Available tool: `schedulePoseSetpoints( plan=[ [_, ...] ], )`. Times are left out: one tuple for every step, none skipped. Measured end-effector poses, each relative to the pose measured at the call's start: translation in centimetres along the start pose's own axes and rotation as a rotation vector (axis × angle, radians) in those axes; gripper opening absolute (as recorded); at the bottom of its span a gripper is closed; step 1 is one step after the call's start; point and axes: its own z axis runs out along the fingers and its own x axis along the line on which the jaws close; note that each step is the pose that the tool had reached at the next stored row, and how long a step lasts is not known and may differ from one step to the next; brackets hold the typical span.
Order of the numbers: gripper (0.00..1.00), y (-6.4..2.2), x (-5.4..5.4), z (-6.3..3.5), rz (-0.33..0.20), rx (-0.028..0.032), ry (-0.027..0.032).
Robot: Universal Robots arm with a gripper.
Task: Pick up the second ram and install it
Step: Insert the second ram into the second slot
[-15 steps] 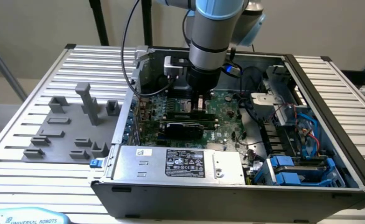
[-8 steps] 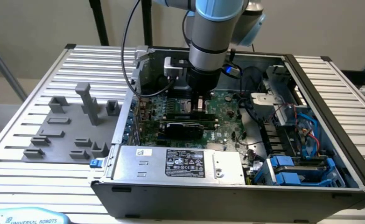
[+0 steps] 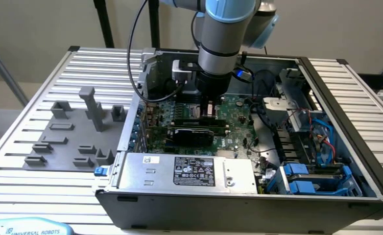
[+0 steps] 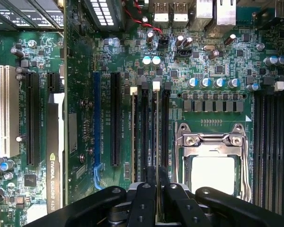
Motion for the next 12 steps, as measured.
schedulePoseSetpoints(
  plan=[
    [0.14,0.00,0.00,0.00,0.000,-0.0011,0.0000],
    [0.14,0.00,-0.01,0.00,0.000,-0.0017,0.0001],
    [0.14,0.00,-0.01,-0.01,0.000,-0.0020,0.0002],
    [0.14,0.00,-0.01,-0.01,0.000,-0.0021,0.0002],
    [0.14,0.00,-0.01,-0.01,0.000,-0.0022,0.0003],
    [0.14,-0.01,-0.01,0.00,0.000,-0.0022,0.0004],
    [0.14,-0.01,-0.01,0.02,0.000,-0.0021,0.0003],
    [0.14,-0.01,-0.01,0.04,0.000,-0.0021,0.0002],
    [0.14,-0.01,-0.01,0.05,0.000,-0.0021,0.0002],
    [0.14,-0.01,0.00,0.06,0.000,-0.0022,0.0003],
    [0.14,-0.01,0.00,0.06,0.000,-0.0024,0.0003],
    [0.15,-0.01,0.00,0.06,0.000,-0.0023,0.0004]
  ],
)
